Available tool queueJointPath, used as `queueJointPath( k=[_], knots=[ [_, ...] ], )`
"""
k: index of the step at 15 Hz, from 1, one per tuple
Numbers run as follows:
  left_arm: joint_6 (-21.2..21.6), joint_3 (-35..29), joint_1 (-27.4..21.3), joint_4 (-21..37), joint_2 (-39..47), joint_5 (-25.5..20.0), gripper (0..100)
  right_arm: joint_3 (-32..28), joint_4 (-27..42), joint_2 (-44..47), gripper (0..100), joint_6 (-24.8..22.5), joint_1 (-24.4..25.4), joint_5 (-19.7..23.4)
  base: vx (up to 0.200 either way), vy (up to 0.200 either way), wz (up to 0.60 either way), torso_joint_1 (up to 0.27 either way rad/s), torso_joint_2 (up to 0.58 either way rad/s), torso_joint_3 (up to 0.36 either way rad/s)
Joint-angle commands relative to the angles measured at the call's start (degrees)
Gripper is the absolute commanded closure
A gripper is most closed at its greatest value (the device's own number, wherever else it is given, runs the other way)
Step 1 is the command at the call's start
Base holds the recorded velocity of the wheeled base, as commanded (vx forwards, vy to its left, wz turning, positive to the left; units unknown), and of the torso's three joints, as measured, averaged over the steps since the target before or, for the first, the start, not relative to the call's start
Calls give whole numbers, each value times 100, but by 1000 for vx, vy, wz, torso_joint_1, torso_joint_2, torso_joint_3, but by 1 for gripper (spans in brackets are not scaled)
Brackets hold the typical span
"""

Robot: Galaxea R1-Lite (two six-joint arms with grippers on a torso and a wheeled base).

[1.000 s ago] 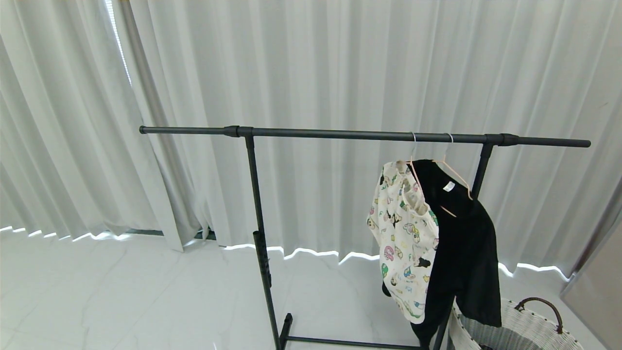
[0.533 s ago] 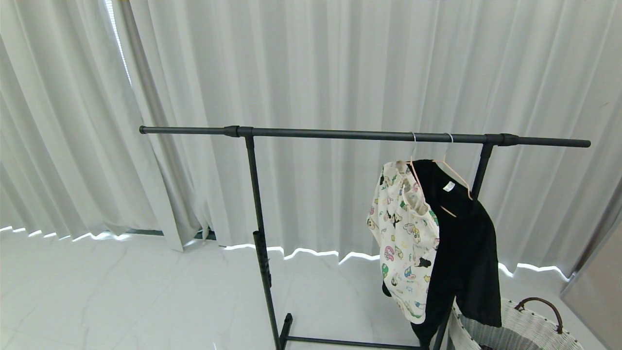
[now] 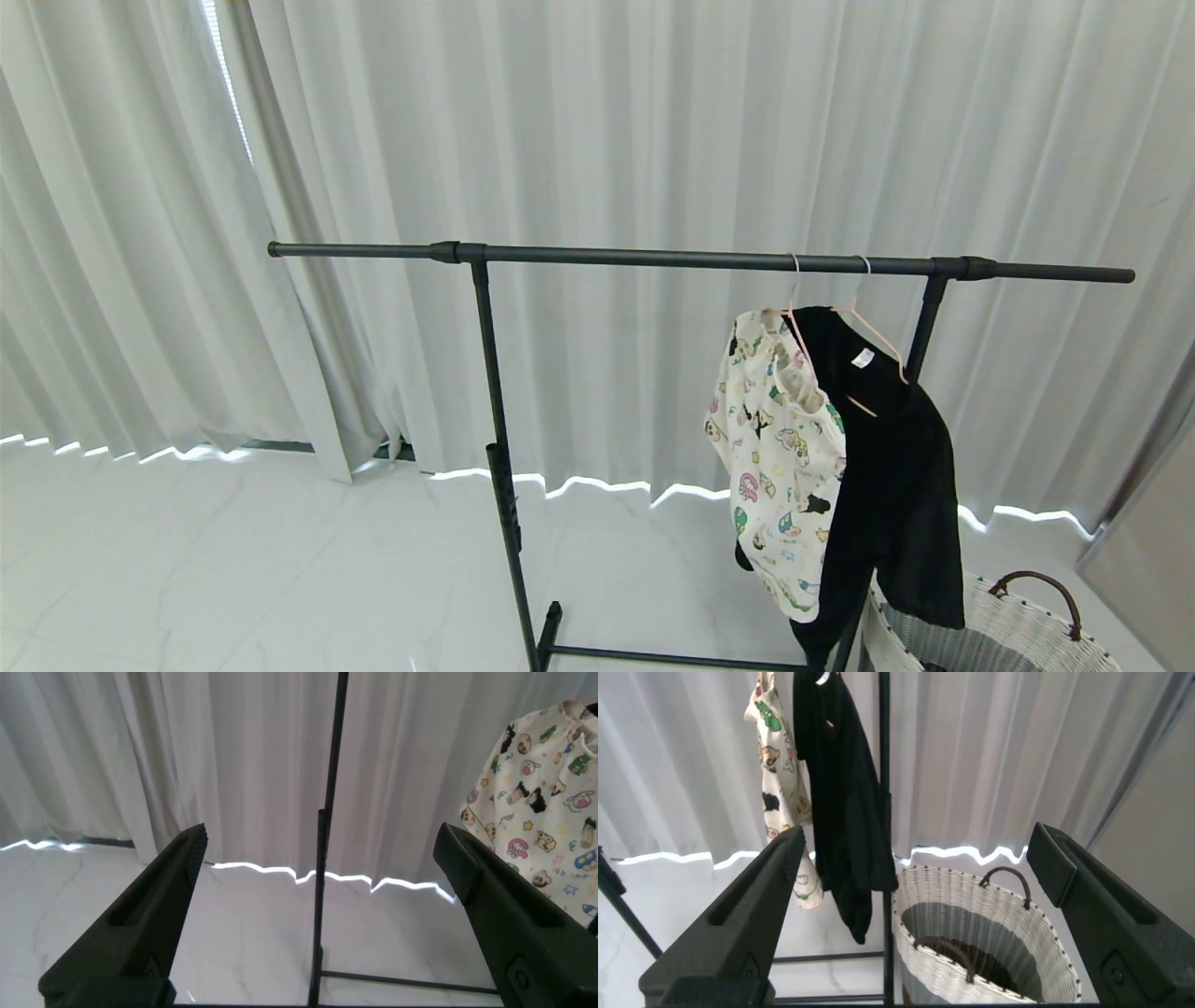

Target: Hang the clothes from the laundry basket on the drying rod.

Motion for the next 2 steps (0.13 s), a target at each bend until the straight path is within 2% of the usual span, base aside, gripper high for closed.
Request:
queueJointPath(
  k=[1,2],
  knots=[
    [-1,0,2,-6,-2,-9,0,0,-1,-5,0,9,1,1,0,0,0,0,0,0],
    [-1,0,2,2,-2,0,0,0,-1,4,0,9,1,1,0,0,0,0,0,0]
  ],
)
